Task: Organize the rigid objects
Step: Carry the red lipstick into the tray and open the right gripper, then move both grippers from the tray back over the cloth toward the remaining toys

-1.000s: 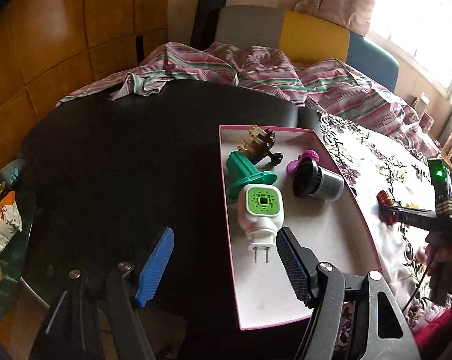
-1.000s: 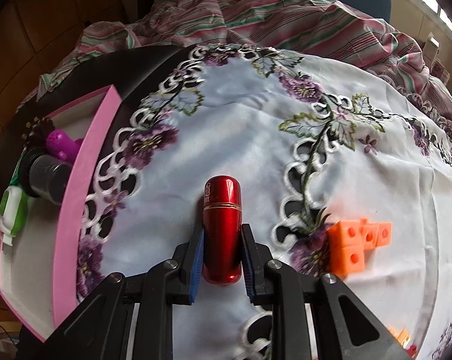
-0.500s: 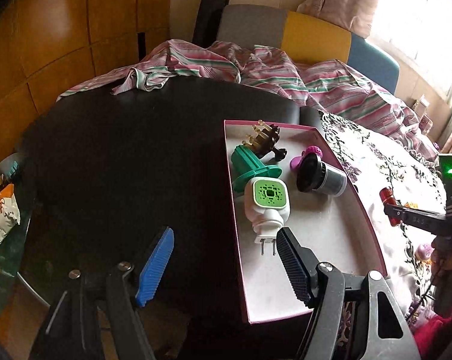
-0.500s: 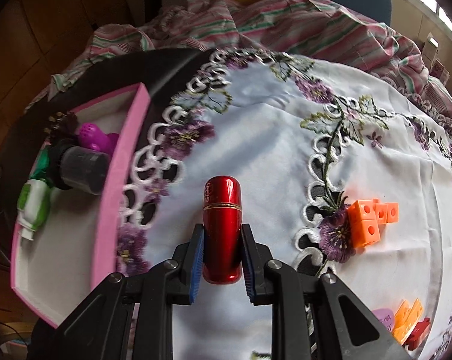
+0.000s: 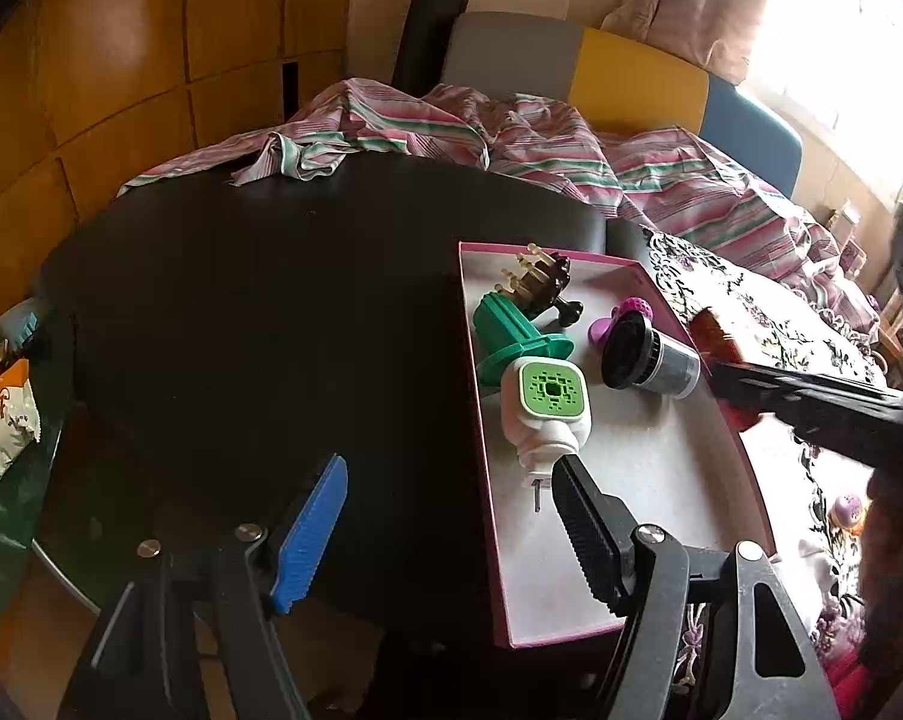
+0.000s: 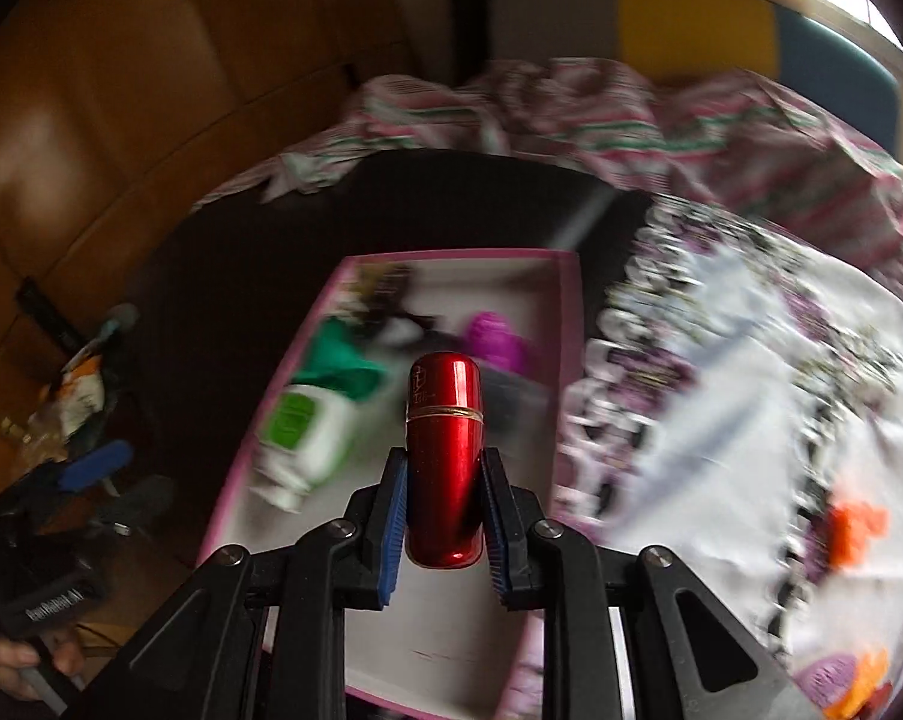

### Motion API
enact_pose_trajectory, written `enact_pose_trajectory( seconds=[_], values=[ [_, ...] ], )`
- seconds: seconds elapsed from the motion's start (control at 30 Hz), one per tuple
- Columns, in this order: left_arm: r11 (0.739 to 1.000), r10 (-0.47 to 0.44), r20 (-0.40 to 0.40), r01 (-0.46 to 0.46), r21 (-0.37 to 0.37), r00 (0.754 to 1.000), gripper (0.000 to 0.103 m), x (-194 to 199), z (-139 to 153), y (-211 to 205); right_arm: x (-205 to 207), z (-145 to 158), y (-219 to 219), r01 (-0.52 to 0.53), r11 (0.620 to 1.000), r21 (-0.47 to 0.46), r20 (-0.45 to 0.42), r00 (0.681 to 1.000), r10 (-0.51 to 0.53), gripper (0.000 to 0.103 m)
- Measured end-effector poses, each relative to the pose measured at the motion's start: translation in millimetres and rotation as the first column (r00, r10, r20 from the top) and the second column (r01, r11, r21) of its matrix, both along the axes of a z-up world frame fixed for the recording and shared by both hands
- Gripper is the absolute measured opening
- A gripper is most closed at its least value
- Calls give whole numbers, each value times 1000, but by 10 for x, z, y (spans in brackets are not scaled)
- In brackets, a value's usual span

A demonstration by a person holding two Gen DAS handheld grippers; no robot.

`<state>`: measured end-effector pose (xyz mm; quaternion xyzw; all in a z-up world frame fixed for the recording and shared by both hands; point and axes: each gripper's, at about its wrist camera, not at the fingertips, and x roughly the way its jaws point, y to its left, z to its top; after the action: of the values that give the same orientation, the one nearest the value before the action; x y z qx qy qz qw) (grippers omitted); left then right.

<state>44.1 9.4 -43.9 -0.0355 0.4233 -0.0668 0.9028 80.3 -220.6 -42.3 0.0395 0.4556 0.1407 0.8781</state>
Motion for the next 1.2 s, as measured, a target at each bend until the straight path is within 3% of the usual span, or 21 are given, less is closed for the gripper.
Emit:
enact_pose_trajectory(
  seconds=[0.17,0.3,0.47,0.67,1.2],
  values=[
    [1000,5,-9,-5,1,1000,72,19,-37,11,214,-179,396,-59,998,11,-39,997,59,22],
    [1000,7,-14,-7,6,1000,72,23,-67,22,437,-458,540,-56,998,24,-115,992,58,22],
    [1000,7,-15,-7,7,1000,72,22,-74,26,541,-657,615,-22,1000,-5,-146,989,21,25],
    [1000,7,1,-7,10,1000,72,-3,-36,13,482,-591,552,-17,999,29,-140,990,21,32],
    [999,-12,38,11,31,999,72,-96,72,-40,70,-280,324,8,999,41,-54,999,-6,33]
  ],
)
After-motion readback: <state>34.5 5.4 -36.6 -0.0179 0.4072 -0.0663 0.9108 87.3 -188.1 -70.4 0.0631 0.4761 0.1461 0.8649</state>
